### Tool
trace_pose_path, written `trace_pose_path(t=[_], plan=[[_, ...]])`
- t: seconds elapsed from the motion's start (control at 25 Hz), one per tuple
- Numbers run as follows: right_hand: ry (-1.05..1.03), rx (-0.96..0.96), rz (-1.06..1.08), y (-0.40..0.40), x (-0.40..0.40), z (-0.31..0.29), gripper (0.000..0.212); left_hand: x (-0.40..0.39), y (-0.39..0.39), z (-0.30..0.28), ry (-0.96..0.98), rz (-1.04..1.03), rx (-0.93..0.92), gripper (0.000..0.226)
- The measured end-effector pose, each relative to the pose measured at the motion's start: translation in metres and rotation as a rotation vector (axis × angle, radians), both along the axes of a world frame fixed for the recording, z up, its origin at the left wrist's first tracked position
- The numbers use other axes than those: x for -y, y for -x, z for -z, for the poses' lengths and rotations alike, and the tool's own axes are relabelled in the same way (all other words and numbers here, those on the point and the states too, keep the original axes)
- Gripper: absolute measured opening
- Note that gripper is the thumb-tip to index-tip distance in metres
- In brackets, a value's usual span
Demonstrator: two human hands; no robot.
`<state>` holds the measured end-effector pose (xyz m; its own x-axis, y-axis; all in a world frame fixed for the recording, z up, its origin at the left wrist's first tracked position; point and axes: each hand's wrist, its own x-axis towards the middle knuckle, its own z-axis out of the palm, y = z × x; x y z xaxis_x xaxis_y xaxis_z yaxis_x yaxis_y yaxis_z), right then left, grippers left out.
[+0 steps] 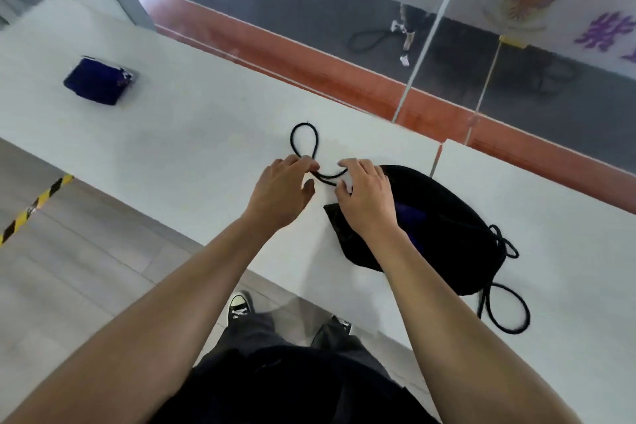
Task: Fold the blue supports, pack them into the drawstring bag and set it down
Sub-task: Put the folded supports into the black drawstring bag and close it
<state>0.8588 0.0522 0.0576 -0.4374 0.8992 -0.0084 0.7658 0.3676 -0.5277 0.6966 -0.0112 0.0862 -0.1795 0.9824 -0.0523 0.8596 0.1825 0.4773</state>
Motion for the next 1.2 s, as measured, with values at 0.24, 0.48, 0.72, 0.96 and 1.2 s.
trace_pose_path(t=[0.24,0.48,0.72,0.96,1.2], plan=[[-0.007,-0.021,-0.144,0.128,0.026,-0.021,0.038,0.056,0.117,-0.015,-0.051,-0.210,0.019,0.029],[-0.023,-0.037,-0.189,0.258,0.079,-0.025,0.037,0.117,0.238,-0.021,-0.058,-0.284,0.056,0.030],[-0.009,-0.057,-0.253,0.378,0.120,-0.029,0.035,0.172,0.349,-0.027,-0.042,-0.367,0.054,0.029],[0.026,-0.042,-0.317,0.473,0.115,-0.018,0.033,0.177,0.437,-0.018,-0.010,-0.429,0.068,0.028],[0.065,-0.032,-0.314,0.557,0.078,0.001,0.031,0.138,0.520,-0.004,0.046,-0.400,0.039,0.029]])
